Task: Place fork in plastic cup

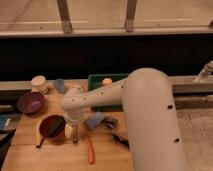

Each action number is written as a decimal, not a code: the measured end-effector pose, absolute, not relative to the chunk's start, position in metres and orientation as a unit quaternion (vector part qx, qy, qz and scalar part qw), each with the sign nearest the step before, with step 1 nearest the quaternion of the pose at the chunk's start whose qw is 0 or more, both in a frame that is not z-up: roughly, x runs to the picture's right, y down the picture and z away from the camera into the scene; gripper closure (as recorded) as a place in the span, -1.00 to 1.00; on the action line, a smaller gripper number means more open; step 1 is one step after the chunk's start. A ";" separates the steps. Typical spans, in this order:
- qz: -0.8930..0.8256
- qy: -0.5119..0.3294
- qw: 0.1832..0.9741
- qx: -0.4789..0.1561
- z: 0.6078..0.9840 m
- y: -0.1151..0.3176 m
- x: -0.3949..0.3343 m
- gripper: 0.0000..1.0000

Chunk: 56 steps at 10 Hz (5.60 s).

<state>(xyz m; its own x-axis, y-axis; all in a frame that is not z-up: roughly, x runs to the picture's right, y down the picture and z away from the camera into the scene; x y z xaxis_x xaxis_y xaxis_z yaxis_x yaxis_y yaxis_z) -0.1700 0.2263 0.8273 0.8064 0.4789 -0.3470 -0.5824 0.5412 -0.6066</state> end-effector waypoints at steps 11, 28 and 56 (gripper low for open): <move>0.326 0.093 0.868 -0.362 0.831 0.225 -0.158 0.86; 0.349 0.057 0.899 -0.259 0.803 0.081 -0.102 1.00; 0.268 -0.178 0.931 -0.171 0.825 -0.116 -0.227 1.00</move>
<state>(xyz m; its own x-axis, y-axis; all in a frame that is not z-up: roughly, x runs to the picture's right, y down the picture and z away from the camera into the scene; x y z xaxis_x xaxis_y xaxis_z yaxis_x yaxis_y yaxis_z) -0.2272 -0.1163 0.8245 0.7931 0.5601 0.2395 -0.4387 0.7979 -0.4134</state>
